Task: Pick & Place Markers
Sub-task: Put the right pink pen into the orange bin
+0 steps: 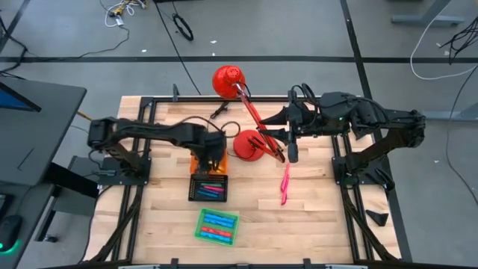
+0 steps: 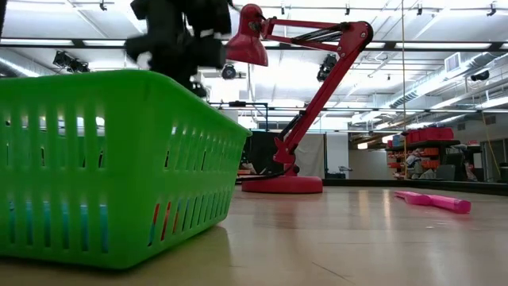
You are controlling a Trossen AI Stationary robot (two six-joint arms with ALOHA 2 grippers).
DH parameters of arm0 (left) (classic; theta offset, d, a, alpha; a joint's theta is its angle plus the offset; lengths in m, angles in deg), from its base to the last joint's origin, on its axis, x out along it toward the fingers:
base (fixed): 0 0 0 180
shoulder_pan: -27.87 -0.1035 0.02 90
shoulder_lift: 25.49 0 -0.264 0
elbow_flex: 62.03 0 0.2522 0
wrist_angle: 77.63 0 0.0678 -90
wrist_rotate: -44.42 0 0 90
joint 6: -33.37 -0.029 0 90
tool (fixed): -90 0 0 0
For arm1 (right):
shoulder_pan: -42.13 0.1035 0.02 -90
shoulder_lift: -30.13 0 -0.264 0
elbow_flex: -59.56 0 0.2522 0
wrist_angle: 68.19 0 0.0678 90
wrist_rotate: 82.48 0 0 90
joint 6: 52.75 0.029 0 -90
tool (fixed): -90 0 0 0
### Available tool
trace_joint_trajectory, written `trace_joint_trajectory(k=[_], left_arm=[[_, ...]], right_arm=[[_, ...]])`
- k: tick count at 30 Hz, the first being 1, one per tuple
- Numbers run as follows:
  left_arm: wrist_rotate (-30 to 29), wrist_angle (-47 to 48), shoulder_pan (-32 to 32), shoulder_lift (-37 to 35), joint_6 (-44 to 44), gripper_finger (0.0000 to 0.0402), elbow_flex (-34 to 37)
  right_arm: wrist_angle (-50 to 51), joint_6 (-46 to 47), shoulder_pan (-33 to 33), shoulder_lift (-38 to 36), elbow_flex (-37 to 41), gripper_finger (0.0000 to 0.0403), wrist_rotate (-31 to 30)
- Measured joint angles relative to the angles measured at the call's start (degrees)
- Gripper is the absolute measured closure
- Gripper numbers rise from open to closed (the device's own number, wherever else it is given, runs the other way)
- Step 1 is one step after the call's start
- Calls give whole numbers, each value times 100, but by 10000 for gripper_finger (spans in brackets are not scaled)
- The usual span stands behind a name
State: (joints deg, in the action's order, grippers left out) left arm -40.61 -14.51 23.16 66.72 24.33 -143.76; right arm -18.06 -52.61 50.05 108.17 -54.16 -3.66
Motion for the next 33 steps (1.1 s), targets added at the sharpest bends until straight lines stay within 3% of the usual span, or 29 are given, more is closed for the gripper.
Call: trace_joint_trajectory(k=[15,33], left_arm=[[9,-2768,337,-1441,1537,218,14],[-2023,-5968,1198,-2374,1697,218,7]], right_arm=[[477,28,0,0,0,286,6],[656,370,0,-13,0,286,93]])
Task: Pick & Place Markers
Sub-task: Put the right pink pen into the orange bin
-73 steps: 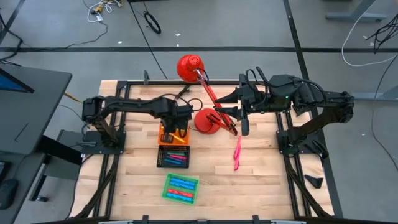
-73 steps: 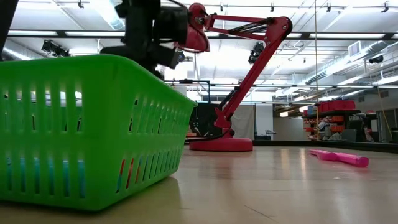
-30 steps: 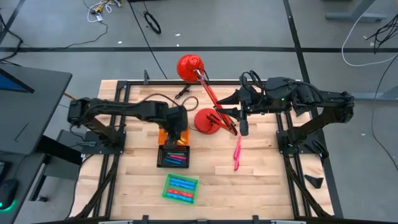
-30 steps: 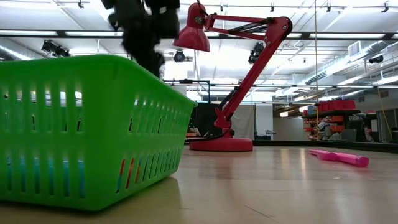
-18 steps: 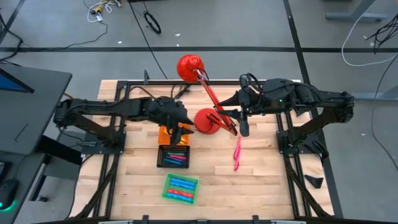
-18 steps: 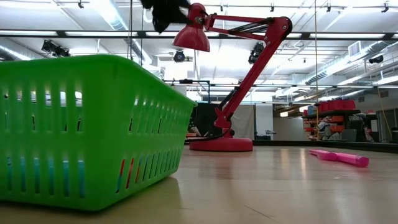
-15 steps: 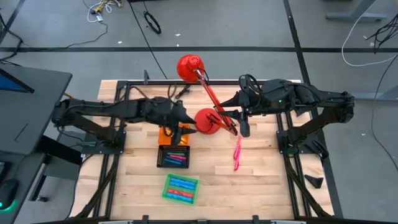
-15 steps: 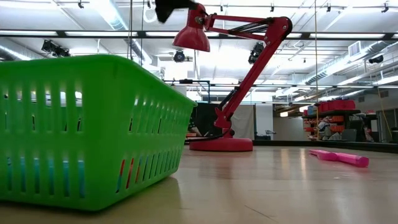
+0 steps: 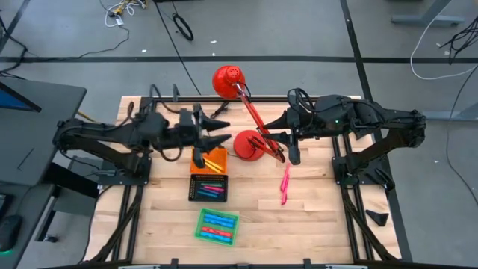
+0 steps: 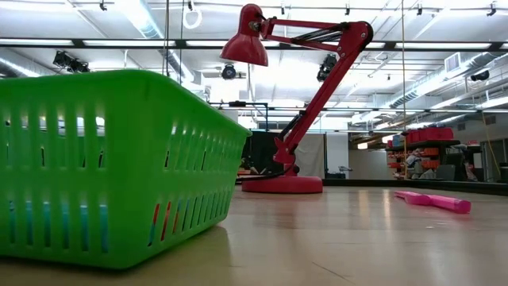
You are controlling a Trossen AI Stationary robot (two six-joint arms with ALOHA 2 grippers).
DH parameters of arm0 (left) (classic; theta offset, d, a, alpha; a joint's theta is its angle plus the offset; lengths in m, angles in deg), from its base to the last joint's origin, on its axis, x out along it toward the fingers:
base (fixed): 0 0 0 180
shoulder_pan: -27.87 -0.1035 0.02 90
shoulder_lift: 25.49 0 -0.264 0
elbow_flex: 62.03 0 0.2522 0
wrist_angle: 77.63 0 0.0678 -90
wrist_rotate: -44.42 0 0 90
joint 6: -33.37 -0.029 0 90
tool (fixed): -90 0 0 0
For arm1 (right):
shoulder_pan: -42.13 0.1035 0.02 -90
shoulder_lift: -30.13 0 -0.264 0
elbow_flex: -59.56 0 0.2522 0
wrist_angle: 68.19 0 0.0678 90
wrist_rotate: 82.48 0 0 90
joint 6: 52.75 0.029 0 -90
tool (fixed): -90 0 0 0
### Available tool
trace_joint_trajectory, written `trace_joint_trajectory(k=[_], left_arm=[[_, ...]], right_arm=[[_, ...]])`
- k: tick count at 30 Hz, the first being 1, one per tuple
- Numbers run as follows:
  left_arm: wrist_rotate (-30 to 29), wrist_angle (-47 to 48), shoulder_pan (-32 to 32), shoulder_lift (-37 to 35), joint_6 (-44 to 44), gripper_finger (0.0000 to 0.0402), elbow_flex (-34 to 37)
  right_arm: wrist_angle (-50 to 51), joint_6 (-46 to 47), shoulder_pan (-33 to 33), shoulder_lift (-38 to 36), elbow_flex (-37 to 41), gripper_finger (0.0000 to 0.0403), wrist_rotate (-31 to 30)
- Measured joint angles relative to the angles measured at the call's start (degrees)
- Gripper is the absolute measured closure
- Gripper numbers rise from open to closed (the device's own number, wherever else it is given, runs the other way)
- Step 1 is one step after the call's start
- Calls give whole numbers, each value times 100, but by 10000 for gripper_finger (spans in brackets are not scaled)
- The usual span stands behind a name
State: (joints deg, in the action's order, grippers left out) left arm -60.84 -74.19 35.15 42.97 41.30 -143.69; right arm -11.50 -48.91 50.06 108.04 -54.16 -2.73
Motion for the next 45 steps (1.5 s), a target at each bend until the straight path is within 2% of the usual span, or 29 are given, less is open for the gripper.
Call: trace_joint_trajectory(k=[4,8,11,14,18,23,28,33,38,45], left_arm=[[10,121,15,-75,45,218,-39],[308,191,15,-104,222,218,-46],[496,384,17,-85,368,218,-46],[550,660,15,-98,494,218,-46],[548,1036,15,-89,657,218,-46],[546,1136,15,-89,740,218,-46],[546,1127,-14,-89,751,218,-46],[544,1118,-14,-89,749,218,-46],[546,1118,-13,-89,737,218,-46],[544,1125,-14,-89,669,218,-46]], right_arm=[[202,-36,13,0,0,280,782],[537,-135,24,-2,0,242,1651],[1006,-480,23,-2,0,197,1695],[1527,-1414,128,-2,0,156,1700],[2134,-2020,209,60,-2,128,1951],[2843,-2445,203,248,-2,126,2107],[3061,-2647,201,278,-2,135,2121],[3159,-2678,205,278,-2,137,2029],[3708,-2732,205,278,-2,137,1995],[4030,-3054,205,278,-2,137,1684]])
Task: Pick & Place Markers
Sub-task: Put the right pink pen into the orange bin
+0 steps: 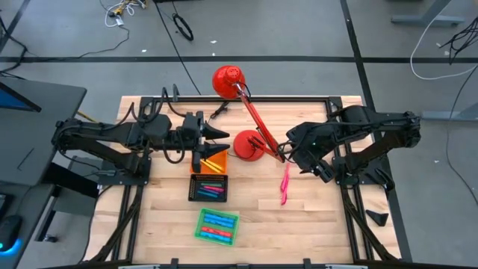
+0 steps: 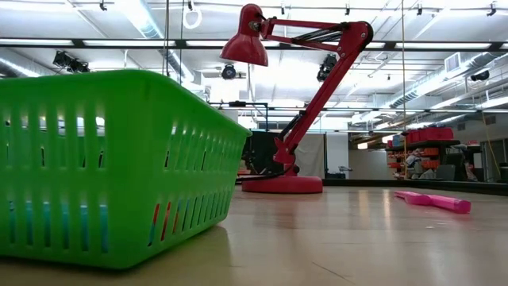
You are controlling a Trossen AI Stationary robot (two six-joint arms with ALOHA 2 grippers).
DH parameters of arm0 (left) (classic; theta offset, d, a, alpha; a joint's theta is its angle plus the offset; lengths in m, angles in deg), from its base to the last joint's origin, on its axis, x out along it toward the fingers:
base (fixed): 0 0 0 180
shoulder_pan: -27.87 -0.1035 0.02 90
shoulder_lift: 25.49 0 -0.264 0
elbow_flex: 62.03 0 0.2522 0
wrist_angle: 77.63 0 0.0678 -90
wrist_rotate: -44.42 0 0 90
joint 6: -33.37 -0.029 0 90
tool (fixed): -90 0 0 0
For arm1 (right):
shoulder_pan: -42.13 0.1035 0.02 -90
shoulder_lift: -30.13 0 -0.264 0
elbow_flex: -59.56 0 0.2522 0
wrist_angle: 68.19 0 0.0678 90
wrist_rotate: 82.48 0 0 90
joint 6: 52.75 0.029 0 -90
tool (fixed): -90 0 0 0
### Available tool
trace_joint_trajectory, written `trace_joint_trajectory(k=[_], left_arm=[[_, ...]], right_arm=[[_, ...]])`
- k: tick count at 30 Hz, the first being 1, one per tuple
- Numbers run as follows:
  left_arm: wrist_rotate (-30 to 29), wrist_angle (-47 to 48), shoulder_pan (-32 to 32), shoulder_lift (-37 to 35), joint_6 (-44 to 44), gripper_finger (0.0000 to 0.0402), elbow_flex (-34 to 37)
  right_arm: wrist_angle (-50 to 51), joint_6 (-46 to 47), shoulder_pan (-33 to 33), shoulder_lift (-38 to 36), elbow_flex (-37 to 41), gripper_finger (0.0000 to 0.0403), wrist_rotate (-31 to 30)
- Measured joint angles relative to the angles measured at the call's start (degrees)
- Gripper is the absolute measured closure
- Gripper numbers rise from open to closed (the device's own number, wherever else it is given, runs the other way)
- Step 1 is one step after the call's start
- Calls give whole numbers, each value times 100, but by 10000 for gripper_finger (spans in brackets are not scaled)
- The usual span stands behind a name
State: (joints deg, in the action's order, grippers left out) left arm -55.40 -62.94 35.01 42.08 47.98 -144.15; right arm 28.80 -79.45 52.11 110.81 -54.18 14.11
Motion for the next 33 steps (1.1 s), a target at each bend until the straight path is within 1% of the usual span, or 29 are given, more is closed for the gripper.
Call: trace_joint_trajectory(k=[5,10,13,20,24,29,33], left_arm=[[-1,65,0,0,4,218,0],[1,69,0,0,17,218,0],[1,76,0,0,19,218,0],[77,139,0,0,21,218,0],[259,237,0,0,80,218,0],[259,359,1,0,164,218,-2],[259,367,2,0,163,218,-2]], right_arm=[[81,-11,3,-14,193,137,-17],[-51,267,97,-185,1040,137,-13],[-405,396,111,-272,1580,137,4],[-1223,641,111,-427,2534,137,196],[-1707,902,110,-611,3134,137,202],[-2340,1079,107,-912,3850,137,194],[-2758,1112,107,-960,4317,137,191]])
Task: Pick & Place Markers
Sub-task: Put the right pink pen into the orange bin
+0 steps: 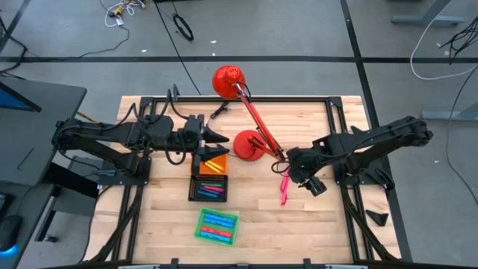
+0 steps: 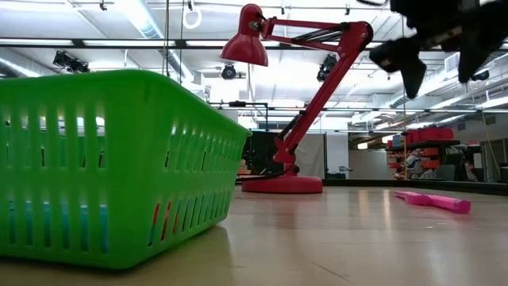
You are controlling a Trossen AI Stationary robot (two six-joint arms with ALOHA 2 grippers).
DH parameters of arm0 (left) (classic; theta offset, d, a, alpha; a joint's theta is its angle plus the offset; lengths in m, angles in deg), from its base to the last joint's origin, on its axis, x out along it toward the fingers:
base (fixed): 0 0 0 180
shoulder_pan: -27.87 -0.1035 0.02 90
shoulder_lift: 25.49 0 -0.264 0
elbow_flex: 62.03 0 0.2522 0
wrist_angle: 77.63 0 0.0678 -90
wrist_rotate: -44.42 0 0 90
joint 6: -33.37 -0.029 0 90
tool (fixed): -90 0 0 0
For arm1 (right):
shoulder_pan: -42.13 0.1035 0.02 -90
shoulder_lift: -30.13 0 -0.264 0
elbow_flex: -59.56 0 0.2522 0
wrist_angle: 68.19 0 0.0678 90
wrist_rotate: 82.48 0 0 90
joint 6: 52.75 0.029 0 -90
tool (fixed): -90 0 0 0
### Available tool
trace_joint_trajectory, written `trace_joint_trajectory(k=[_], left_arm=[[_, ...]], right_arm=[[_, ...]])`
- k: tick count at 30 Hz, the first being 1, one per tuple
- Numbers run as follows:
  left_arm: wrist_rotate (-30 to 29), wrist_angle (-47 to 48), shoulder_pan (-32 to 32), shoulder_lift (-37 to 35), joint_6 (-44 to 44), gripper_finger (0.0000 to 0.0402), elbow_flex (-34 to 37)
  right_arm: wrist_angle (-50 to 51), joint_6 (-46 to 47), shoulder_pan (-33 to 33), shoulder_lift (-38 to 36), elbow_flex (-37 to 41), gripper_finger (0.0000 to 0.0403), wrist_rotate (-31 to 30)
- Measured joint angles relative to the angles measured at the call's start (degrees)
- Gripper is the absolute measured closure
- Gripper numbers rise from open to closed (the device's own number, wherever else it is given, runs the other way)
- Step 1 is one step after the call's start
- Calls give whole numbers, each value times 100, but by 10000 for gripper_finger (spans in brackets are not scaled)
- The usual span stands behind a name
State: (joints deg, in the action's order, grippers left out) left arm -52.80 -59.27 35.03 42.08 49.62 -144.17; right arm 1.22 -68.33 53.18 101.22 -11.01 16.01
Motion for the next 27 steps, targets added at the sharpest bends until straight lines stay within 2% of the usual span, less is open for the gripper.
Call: trace_joint_trajectory(k=[12,27], left_arm=[[0,131,0,0,9,218,0],[-44,278,-2,1,-3,218,-4]], right_arm=[[-1186,-768,68,28,1226,137,-378],[-2585,-950,81,74,2272,137,-610]])
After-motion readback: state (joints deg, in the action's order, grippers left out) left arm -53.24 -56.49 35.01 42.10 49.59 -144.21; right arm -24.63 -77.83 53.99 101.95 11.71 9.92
